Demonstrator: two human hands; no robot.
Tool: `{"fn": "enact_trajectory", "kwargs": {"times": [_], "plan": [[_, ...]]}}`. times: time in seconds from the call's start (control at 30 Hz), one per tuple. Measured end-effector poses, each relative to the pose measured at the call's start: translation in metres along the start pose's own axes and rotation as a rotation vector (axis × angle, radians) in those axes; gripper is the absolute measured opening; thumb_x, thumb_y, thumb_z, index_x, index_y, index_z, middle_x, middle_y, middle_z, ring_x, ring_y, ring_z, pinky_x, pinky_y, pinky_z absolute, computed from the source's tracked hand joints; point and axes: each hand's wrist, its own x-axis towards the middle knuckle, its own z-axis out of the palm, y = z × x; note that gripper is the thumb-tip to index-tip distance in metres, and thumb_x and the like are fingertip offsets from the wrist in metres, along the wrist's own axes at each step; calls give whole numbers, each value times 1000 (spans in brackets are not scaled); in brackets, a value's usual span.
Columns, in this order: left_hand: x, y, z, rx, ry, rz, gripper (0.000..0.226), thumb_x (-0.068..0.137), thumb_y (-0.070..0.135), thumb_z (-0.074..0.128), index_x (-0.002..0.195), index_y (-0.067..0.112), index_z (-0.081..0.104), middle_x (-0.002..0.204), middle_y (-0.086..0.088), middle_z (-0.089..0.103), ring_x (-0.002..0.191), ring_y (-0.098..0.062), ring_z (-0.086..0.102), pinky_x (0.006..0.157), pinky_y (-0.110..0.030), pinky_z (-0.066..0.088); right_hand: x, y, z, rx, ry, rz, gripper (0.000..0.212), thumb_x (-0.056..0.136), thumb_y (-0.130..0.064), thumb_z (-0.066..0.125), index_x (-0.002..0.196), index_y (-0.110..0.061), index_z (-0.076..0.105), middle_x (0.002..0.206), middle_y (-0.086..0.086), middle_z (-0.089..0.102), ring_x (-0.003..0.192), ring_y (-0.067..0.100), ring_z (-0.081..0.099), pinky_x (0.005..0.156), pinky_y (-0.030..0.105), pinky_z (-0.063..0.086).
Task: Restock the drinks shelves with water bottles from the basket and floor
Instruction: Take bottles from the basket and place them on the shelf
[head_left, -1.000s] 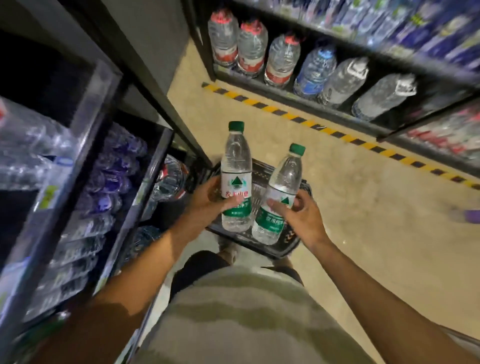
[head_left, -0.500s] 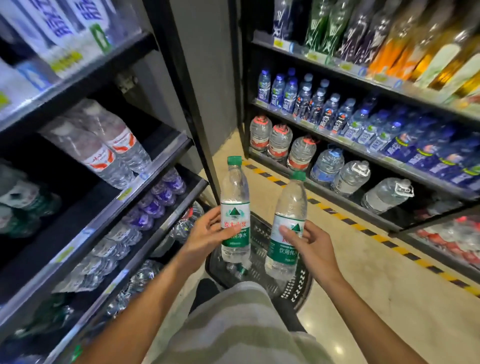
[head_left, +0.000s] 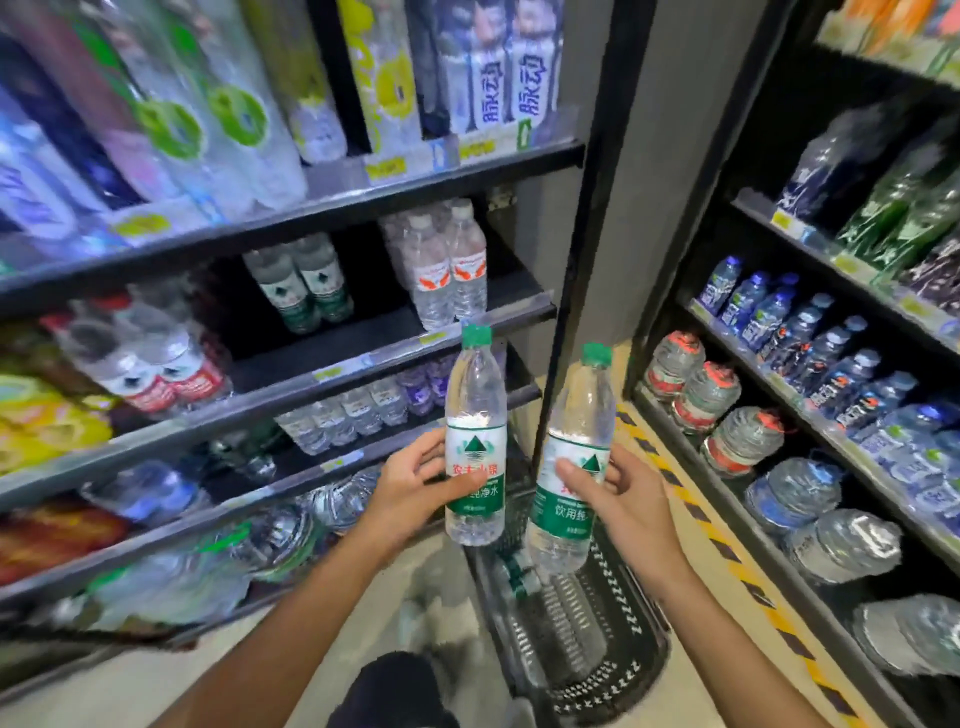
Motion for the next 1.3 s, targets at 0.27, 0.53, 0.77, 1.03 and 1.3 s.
{"fn": "enact_trajectory", "kwargs": {"times": [0.27,0.53,0.77,1.03,1.3], "plan": [[-31,8,-110,9,237,114,61,67,17,89,124,20,68,114,2,77,106,-13,73,84,-24,59,38,-6,117,-144,-214,-19,49,73,-6,89,113,-18,62,97,-9,79,85,4,74,69,15,55],[-40,12,-220,-3,369,157,55,66,31,91,117,28,71,114,2,77,108,-16,73,90,-31,60,72,-8,233,-209,-345,-12,55,73,-6,89,120,-14,61,105,-4,79,96,13,75,77,20,57],[-35,11,-272,-21,394,145,55,61,39,94,110,40,71,113,4,78,105,-14,74,78,-20,59,81,9,282,-232,-293,-41,58,69,-7,93,115,-19,60,104,-13,77,94,7,74,75,17,56],[-3,30,-277,59,319,194,60,66,36,94,119,34,66,119,8,75,109,-12,72,84,-24,60,105,-1,288,-218,-200,-129,62,68,-15,94,119,-26,61,108,-19,74,98,0,71,77,11,53],[44,55,-275,90,323,237,71,54,32,98,115,41,63,117,14,74,109,-8,71,90,-24,59,150,-14,289,-214,-129,-254,66,68,-32,95,111,-60,54,113,-32,67,106,-10,64,82,3,47]]}}
